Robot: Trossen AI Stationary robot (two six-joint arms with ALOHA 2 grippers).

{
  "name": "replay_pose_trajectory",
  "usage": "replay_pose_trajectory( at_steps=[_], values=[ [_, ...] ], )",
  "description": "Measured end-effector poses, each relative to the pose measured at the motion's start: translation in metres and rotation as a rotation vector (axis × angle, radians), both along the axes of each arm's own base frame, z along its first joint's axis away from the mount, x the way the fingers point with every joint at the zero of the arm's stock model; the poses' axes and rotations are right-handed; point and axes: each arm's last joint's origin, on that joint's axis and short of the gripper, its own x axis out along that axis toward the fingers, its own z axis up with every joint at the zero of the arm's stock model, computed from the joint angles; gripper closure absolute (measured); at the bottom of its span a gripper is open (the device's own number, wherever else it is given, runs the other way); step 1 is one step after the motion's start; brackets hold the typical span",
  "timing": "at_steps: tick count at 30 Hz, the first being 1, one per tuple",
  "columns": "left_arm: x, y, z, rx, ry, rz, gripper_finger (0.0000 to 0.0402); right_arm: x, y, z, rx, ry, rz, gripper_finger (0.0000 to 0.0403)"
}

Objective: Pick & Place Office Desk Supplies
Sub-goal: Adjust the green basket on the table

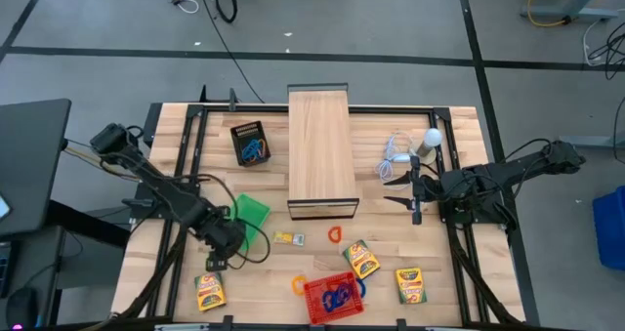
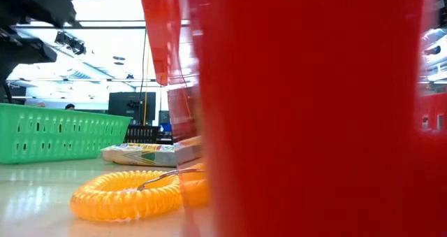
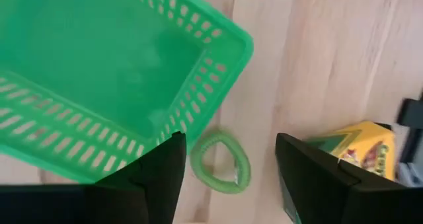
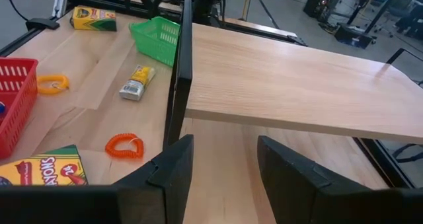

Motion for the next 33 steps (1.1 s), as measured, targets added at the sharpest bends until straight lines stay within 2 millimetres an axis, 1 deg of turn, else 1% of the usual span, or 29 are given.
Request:
replay_pose_trajectory(
  at_steps=[5, 9, 13, 19, 23, 26, 28, 30, 33],
  values=[
    [-0.012, -0.011, 0.005, 0.148, -0.156, -0.042, 0.0170, 0.000, -0.001, 0.000, -0.015, -0.001, -0.018, 0.0227],
    [-0.019, -0.020, 0.003, 0.209, -0.207, -0.087, 0.0173, 0.000, -0.001, 0.000, -0.011, -0.002, -0.024, 0.0226],
    [-0.023, -0.028, -0.004, 0.240, -0.203, -0.109, 0.0173, 0.000, -0.001, 0.000, -0.006, -0.002, -0.025, 0.0226],
    [-0.030, -0.045, -0.022, 0.277, -0.153, -0.157, 0.0173, 0.000, -0.001, 0.000, -0.005, -0.003, -0.026, 0.0227],
    [-0.035, -0.054, -0.034, 0.274, -0.092, -0.190, 0.0173, 0.000, -0.001, 0.000, -0.005, -0.003, -0.027, 0.0227],
    [-0.038, -0.059, -0.038, 0.264, -0.062, -0.198, 0.0173, 0.000, -0.001, 0.000, -0.010, -0.005, -0.041, 0.0226],
    [-0.040, -0.059, -0.037, 0.272, -0.057, -0.201, 0.0174, 0.000, -0.001, 0.000, -0.012, -0.006, -0.046, 0.0227],
    [-0.039, -0.059, -0.031, 0.300, -0.046, -0.202, 0.0177, 0.000, -0.001, 0.000, -0.013, -0.007, -0.050, 0.0227],
    [-0.039, -0.054, -0.019, 0.395, -0.010, -0.200, 0.0184, 0.000, -0.001, 0.000, -0.011, -0.008, -0.050, 0.0227]
  ],
)
